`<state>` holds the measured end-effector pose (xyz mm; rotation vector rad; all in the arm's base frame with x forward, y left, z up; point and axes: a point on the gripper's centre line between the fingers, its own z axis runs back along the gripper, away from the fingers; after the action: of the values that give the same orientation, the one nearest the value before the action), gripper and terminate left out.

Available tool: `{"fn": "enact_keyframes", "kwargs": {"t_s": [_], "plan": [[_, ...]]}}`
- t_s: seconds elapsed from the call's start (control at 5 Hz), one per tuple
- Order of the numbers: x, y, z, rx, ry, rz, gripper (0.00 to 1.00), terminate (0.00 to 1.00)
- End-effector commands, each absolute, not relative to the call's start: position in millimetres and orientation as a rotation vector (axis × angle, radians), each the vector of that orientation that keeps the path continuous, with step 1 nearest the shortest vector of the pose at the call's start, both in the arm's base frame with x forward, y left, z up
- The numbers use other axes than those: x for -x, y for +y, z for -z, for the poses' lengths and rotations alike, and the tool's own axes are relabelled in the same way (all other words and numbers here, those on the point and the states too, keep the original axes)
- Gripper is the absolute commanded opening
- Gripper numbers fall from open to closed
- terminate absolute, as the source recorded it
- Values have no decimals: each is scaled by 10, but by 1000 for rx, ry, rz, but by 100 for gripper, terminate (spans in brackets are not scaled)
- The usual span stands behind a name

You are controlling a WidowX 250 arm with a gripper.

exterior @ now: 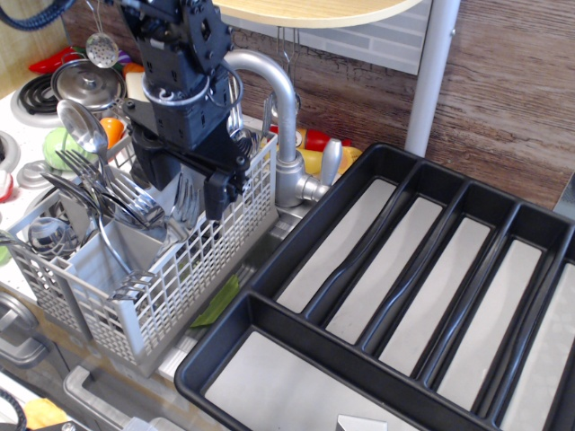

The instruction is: Put fork from basket to tray

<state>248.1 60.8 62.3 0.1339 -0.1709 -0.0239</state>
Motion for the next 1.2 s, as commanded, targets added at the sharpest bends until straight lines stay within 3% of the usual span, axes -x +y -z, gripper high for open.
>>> {"fn": "enact_keyframes", "kwargs": {"t_s": [0.0,0.4,0.6,1.0], "plan": [[-2505,624,-594,-145,-191,42,0,0],[-2583,630,-724,-154,-165,63,0,0],[-2646,640,-1181,-177,-117,45,0,0],[-2774,480,-2027,-226,-115,-67,0,0]]}}
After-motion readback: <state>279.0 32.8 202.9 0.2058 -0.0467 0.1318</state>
